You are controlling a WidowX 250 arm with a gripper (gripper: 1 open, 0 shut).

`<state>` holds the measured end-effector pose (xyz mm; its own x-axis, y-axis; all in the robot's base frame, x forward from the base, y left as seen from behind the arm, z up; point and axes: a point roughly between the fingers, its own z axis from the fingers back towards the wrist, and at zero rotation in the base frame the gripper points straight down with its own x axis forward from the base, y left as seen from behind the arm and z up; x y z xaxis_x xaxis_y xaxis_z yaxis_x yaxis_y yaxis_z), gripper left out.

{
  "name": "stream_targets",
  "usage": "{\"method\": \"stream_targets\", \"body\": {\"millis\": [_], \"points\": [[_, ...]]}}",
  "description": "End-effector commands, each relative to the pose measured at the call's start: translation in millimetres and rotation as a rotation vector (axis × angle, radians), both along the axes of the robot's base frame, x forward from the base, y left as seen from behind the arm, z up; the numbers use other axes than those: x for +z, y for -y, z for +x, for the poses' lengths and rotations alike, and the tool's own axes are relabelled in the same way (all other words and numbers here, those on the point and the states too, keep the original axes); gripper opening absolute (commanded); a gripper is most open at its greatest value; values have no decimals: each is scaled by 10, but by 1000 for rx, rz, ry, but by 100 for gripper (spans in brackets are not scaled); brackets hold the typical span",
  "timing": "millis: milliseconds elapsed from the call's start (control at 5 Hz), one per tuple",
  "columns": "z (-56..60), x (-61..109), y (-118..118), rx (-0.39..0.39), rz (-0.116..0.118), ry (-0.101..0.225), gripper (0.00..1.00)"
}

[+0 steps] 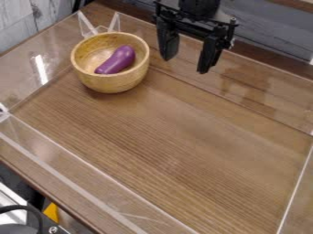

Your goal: Remove the purple eggplant from inside the brown bowl and put it on the table

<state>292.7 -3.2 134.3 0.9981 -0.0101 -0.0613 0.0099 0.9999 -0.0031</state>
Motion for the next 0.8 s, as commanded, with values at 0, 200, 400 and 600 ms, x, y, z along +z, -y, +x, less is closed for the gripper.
{"method": "stream_targets", "body": {"millis": [0, 200, 400, 600], "points": [[-62, 2, -41, -15, -1, -14, 100], [-71, -100, -333, 35, 10, 7, 100], [-50, -202, -739, 105, 31, 56, 100], [-80, -158, -939, 111, 36, 94, 100]]}}
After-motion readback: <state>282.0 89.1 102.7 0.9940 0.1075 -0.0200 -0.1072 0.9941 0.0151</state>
